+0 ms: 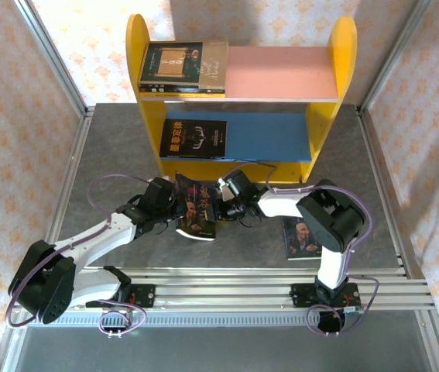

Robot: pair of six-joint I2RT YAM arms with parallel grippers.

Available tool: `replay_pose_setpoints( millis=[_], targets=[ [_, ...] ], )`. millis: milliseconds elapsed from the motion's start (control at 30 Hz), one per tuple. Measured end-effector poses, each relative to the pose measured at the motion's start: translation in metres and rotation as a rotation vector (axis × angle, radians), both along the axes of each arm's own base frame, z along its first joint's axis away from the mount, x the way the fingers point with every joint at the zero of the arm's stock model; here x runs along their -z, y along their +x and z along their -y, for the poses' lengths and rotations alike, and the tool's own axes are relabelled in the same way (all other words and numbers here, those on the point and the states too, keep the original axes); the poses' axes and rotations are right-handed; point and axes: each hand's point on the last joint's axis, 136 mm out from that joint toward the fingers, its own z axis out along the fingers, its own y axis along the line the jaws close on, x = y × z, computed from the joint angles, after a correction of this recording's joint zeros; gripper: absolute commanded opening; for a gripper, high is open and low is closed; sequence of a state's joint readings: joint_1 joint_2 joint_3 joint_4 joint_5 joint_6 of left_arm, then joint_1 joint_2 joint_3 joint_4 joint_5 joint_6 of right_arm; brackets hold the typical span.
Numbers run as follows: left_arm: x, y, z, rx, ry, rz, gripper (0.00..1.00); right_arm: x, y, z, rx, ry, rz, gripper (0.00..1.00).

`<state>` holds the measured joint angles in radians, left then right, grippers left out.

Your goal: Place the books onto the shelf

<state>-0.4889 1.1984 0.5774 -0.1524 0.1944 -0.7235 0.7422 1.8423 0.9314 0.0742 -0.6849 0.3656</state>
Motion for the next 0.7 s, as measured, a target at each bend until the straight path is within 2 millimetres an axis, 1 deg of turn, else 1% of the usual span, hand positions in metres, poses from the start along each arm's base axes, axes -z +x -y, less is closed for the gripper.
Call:
replay_pose_setpoints(
  millis=[67,133,400,533,600,700],
  targets=[
    [0.000,0.000,0.000,0.005,0.004,0.002,0.04,0.000,0.000,0.000,0.000,-0.003,-0.003,0.37],
    [0.000,0.000,0.000,0.007,0.005,0.003,0.00,0.000,0.000,0.000,0.000,-0.004,-0.004,0.37],
    [-0.004,-0.001,0.000,0.016,0.005,0.015,0.00,0.000,0.001,0.002,-0.005,-0.011,-0.001,0.37],
    [-0.017,-0.005,0.001,0.033,-0.012,0.044,0.00,-0.001,0.005,0.006,-0.003,-0.017,0.013,0.38],
    [-0.026,-0.008,0.004,0.053,-0.022,0.070,0.00,-0.004,0.012,0.014,0.022,-0.031,0.028,0.38],
    [-0.041,-0.015,0.015,0.111,-0.057,0.110,0.00,-0.017,0.024,0.028,0.068,-0.028,0.058,0.38]
  ],
)
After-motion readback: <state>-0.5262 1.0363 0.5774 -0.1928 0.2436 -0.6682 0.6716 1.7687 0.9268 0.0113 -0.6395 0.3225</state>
